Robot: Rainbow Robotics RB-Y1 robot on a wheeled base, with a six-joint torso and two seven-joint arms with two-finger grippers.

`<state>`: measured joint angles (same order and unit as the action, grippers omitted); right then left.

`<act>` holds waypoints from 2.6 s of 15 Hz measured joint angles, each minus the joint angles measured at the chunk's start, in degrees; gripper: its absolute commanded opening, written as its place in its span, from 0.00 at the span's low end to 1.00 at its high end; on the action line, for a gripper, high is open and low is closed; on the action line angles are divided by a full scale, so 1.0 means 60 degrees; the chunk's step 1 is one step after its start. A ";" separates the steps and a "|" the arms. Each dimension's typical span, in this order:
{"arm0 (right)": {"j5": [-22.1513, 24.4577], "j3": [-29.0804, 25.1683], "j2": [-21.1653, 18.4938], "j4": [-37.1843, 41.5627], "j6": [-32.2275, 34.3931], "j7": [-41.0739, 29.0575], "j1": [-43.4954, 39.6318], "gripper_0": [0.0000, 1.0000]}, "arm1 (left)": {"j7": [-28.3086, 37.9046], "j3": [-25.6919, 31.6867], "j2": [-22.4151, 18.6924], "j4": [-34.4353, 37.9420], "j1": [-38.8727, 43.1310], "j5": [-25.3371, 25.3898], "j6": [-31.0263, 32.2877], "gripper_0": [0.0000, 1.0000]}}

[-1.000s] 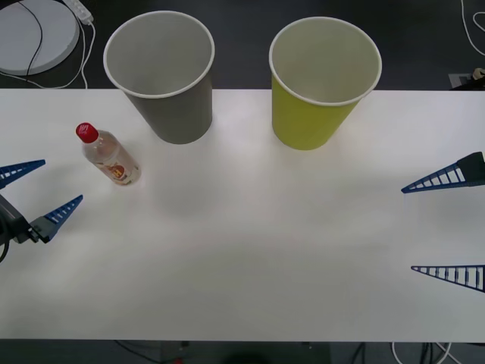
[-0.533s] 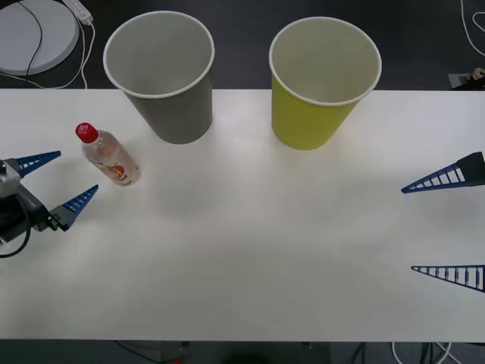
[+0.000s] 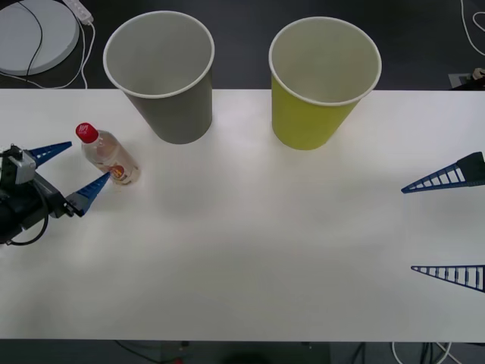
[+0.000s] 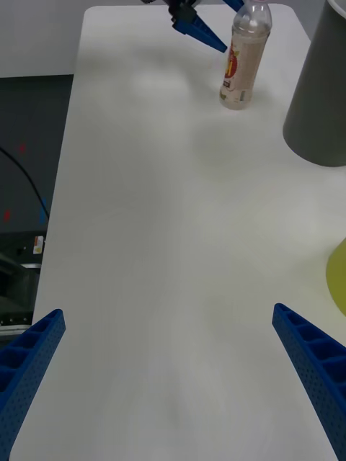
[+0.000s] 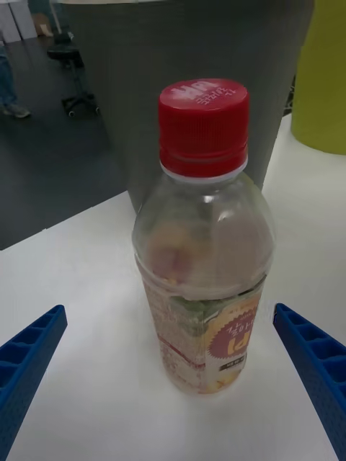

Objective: Put the can into the green bin and the plastic bottle into the gray bin

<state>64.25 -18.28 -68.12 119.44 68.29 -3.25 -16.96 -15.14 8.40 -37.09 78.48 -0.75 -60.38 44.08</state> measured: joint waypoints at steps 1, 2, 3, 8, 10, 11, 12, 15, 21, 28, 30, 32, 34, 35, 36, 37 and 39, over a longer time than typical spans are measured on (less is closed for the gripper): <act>0.0000 0.0000 0.0000 0.0000 0.0000 0.0000 0.0000 1.00 | 0.0092 -0.0060 0.0055 0.0000 -0.0052 0.0007 -0.0094 1.00; 0.0000 0.0000 0.0000 0.0000 0.0000 0.0000 0.0000 1.00 | 0.0157 -0.0119 0.0084 0.0000 -0.0110 0.0014 -0.0189 1.00; 0.0000 0.0000 0.0000 0.0000 0.0000 0.0000 0.0000 1.00 | 0.0211 -0.0188 0.0087 0.0000 -0.0174 0.0023 -0.0276 1.00; 0.0000 0.0000 0.0000 0.0000 0.0000 0.0000 0.0000 1.00 | 0.0404 -0.0708 0.0095 0.0001 -0.0498 0.0038 -0.0667 1.00; 0.0000 0.0000 0.0000 0.0000 0.0000 0.0000 0.0000 1.00 | 0.0472 -0.0873 0.0114 0.0000 -0.0595 0.0040 -0.0806 1.00; 0.0000 0.0000 0.0000 0.0000 0.0000 0.0000 0.0000 1.00 | 0.0507 -0.0968 0.0130 0.0000 -0.0646 0.0035 -0.0870 1.00; 0.0000 0.0000 0.0000 0.0000 0.0000 0.0000 0.0000 1.00 | 0.0538 -0.1057 0.0138 0.0000 -0.0697 0.0037 -0.0942 1.00; 0.0000 0.0000 0.0000 0.0000 0.0000 0.0000 0.0000 1.00 | 0.0609 -0.1185 0.0232 0.0000 -0.0849 0.0010 -0.1150 1.00; 0.0000 0.0000 0.0000 0.0000 0.0000 0.0000 0.0000 1.00 | 0.0887 -0.1209 0.0497 -0.0108 -0.1183 -0.0603 -0.1386 1.00; 0.0000 0.0000 0.0000 0.0000 0.0000 0.0000 0.0000 1.00 | 0.1000 -0.1209 0.0499 -0.0190 -0.1316 -0.0775 -0.1387 0.16; 0.0000 0.0000 0.0000 0.0000 0.0000 0.0000 0.0000 1.00 | 0.0972 -0.1209 0.0499 -0.0190 -0.1315 -0.0862 -0.1387 0.00; 0.0000 0.0000 0.0000 0.0000 0.0000 0.0000 0.0000 1.00 | 0.0998 -0.1209 0.0499 -0.0190 -0.1336 -0.1055 -0.1396 0.00; 0.0000 0.0000 0.0000 0.0000 0.0000 0.0000 0.0000 1.00 | 0.1019 -0.1209 0.0499 -0.0190 -0.1339 -0.1062 -0.1420 0.00; 0.0000 0.0000 0.0000 0.0000 0.0000 0.0000 0.0000 1.00 | 0.1028 -0.1209 0.0499 -0.0190 -0.1339 -0.1067 -0.1426 0.00; 0.0000 0.0000 0.0000 0.0000 0.0000 0.0000 0.0000 1.00 | 0.1035 -0.1209 0.0499 -0.0190 -0.1340 -0.1066 -0.1424 0.00; 0.0000 0.0000 0.0000 0.0000 0.0000 0.0000 0.0000 1.00 | 0.1048 -0.1209 0.0499 -0.0190 -0.1340 -0.1059 -0.1426 0.00; 0.0000 0.0000 0.0000 0.0000 0.0000 0.0000 0.0000 1.00 | 0.1064 -0.1209 0.0499 -0.0190 -0.1340 -0.1057 -0.1436 0.00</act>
<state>64.25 -18.28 -68.12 119.44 68.29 -3.25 -16.96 -8.76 1.14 -34.10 77.34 -8.79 -66.73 35.47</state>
